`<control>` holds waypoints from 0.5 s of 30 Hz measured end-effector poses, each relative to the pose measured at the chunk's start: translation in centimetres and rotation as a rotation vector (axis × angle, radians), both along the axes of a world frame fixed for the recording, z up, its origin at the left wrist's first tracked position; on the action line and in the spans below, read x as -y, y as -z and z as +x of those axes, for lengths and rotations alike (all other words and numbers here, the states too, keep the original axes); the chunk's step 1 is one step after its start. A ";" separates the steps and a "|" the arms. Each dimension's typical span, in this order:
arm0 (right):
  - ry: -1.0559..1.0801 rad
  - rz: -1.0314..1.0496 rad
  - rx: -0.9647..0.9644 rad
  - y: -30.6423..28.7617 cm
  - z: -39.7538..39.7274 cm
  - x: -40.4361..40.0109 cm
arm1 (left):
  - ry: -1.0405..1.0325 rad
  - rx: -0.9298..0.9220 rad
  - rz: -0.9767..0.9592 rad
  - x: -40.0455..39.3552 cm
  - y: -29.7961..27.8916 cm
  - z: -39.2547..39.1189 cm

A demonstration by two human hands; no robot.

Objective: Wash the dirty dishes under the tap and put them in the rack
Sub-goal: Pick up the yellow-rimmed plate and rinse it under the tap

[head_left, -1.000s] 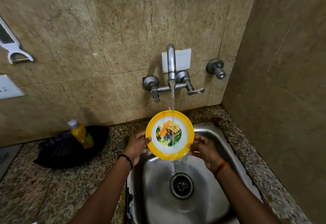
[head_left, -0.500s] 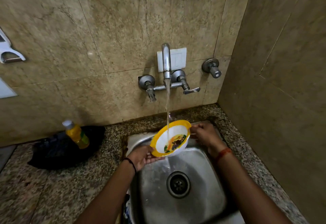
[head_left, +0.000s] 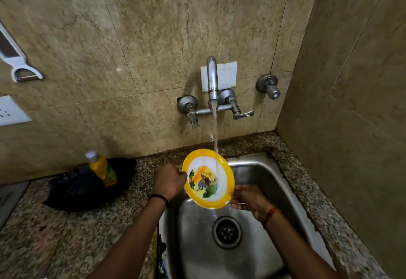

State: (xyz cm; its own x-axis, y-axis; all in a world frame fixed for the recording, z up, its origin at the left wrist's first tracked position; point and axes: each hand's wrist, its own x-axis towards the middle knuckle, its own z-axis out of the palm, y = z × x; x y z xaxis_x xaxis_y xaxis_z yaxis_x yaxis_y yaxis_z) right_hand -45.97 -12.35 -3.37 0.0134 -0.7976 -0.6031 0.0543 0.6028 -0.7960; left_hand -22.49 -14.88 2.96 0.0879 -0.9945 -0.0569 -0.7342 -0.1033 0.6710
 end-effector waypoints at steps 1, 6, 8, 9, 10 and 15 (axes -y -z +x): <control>0.043 -0.032 -0.002 0.0 -0.1 0.1 | 0.038 -0.002 -0.076 -0.2 0.3 0.2; 0.126 -0.232 -0.051 -2.2 -1.0 0.0 | -0.135 -0.566 0.032 -0.4 2.9 0.7; 0.126 -0.332 -0.087 -3.3 -1.5 0.0 | -0.231 -0.746 0.194 -0.8 3.4 0.4; 0.128 -0.385 -0.098 -3.8 -1.7 0.2 | -0.251 -0.810 0.272 -1.0 3.6 0.1; 0.135 -0.429 -0.107 -4.3 -1.7 0.4 | -0.261 -0.844 0.345 -1.3 3.7 -0.2; 0.189 -0.483 -0.215 -5.7 -1.8 2.0 | -0.175 -0.871 0.683 -2.3 4.4 -2.5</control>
